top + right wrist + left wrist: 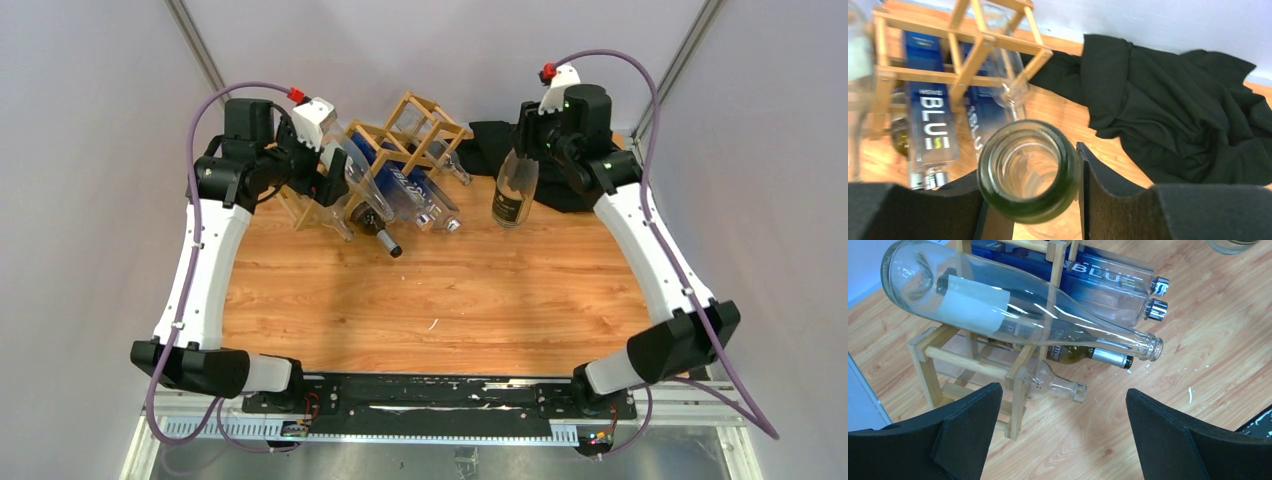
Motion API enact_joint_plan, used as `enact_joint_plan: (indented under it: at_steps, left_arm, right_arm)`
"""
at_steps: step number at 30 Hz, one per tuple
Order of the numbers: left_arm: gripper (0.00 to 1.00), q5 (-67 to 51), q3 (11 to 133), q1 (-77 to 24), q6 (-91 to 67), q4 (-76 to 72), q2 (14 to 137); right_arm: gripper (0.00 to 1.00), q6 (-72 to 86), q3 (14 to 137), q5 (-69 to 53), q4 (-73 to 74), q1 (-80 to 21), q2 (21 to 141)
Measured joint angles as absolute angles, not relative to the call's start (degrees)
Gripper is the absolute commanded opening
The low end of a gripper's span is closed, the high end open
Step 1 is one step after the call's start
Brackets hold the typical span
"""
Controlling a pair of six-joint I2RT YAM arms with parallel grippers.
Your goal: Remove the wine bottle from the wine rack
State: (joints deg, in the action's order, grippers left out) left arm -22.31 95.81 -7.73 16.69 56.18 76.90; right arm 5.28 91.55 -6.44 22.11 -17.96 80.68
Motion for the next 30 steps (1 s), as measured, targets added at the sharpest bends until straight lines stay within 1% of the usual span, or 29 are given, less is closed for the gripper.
enact_joint_plan:
  at_steps: [3, 9, 18, 24, 30]
  left_arm:
    - [1.00, -22.3, 96.3, -7.7, 15.8, 56.2, 76.9]
    - [1.00, -22.2, 96.4, -7.7, 15.6, 56.3, 76.9]
    - [1.00, -21.9, 96.4, -7.7, 15.8, 56.3, 76.9]
    - [1.00, -22.6, 96.5, -7.7, 15.8, 56.3, 76.9]
    - [1.00, -22.9, 97.0, -7.7, 15.8, 56.3, 76.9]
  right_arm:
    - [0.00, 3.9, 91.3, -3.6, 21.4, -17.8, 84.8]
    - [0.00, 3.1, 88.5, -1.5, 17.3, -17.0, 89.2]
    - [0.00, 3.9, 85.7, -1.4, 7.1, -15.4, 93.8]
    - [0.00, 4.8, 85.6, -1.5, 4.0, -15.3, 98.1]
    - [0.00, 4.6, 85.7, -1.3, 1.5, -15.0, 99.3]
